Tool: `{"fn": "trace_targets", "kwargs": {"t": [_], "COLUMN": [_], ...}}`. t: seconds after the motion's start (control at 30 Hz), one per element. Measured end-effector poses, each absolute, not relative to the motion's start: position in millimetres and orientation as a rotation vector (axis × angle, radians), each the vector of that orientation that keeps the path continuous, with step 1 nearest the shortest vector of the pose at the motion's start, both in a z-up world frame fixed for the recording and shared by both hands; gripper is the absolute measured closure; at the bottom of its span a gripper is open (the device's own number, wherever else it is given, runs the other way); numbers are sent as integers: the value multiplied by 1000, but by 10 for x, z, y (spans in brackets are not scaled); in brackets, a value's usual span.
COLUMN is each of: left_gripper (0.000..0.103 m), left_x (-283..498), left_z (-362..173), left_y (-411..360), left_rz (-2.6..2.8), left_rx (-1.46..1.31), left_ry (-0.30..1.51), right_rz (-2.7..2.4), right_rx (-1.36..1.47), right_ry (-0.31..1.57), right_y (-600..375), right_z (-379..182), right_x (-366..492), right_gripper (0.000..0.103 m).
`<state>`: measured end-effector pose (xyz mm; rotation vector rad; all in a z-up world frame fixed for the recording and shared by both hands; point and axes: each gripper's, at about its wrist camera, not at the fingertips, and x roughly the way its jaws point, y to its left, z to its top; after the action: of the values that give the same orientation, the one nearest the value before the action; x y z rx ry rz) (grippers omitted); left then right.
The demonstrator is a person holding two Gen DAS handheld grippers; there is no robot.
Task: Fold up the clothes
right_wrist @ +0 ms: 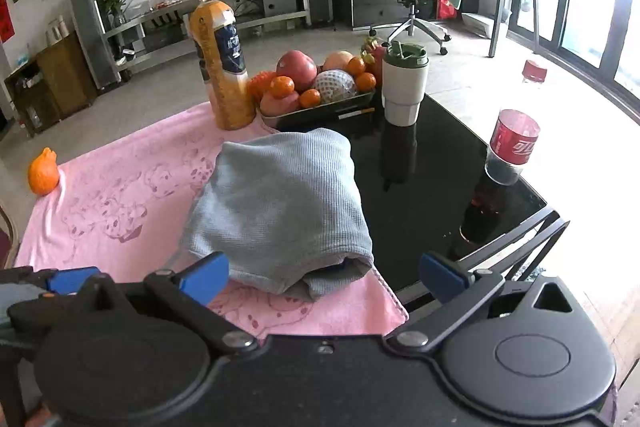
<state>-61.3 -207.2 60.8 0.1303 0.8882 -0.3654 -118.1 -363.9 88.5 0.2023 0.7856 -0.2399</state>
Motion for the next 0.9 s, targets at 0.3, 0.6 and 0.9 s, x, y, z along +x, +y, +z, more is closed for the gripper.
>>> {"fn": "trace_targets", "kwargs": {"t": [0.3, 0.6, 0.9], "left_gripper": [13, 13, 13], "left_x": [-744, -800, -803], "left_z": [725, 747, 691], "left_y": [-2046, -1997, -2009], "left_rz": [-395, -394, -393], "left_rx": [130, 117, 123], "left_ry": [880, 906, 933], "right_rz": [-247, -225, -220], "right_rx": [199, 217, 220], "right_ry": [799, 811, 832], "right_y": [-3599, -3578, -3582], "right_z": [985, 1027, 972], "right_x": [-1270, -1332, -1343], "right_gripper": [0, 0, 0]}}
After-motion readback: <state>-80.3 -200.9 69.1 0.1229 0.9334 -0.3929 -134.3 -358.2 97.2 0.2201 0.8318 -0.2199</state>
